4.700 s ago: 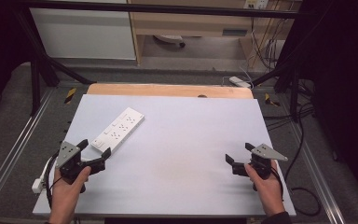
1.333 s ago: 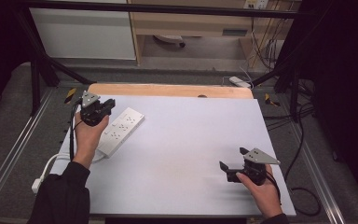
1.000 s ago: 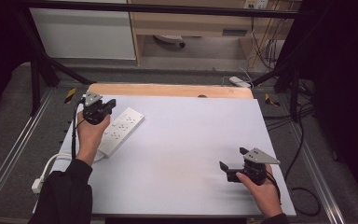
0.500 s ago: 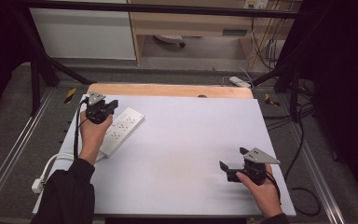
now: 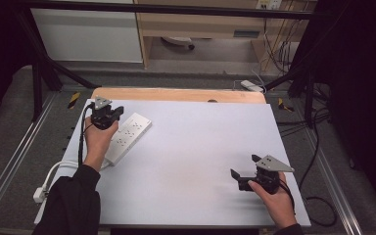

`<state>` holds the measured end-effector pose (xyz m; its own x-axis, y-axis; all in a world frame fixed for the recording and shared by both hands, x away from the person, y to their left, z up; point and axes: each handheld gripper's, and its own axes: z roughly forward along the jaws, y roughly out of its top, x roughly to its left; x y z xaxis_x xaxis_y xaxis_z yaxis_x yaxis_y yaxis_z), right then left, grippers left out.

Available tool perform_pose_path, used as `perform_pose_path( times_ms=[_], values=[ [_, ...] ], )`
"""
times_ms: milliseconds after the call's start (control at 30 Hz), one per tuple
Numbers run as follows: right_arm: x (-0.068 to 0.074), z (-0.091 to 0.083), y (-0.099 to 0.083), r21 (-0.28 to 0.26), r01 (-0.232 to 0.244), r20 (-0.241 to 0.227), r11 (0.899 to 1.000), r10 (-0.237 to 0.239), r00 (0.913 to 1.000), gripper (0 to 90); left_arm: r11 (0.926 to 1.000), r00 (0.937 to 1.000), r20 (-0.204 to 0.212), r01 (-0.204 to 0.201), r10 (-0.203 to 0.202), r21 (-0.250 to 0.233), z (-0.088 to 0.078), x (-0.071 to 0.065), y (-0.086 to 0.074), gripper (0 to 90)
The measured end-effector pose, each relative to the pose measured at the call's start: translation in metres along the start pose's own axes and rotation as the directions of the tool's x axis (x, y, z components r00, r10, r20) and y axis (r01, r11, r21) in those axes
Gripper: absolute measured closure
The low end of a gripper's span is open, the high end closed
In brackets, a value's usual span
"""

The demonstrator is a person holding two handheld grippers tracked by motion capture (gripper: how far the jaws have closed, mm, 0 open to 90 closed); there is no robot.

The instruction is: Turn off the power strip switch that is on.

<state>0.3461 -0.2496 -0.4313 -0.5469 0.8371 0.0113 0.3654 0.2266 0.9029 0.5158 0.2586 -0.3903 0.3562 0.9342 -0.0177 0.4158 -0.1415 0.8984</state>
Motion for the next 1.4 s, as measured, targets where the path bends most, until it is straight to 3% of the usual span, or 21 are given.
perform_pose_path(
  times_ms=[1400],
  values=[
    [-0.001,0.001,0.000,0.005,0.003,-0.002,1.000,-0.003,1.0000,3.3,0.9969,0.9998,-0.018,0.010,-0.009,0.078,0.022,0.003,-0.012,89.8]
  ],
)
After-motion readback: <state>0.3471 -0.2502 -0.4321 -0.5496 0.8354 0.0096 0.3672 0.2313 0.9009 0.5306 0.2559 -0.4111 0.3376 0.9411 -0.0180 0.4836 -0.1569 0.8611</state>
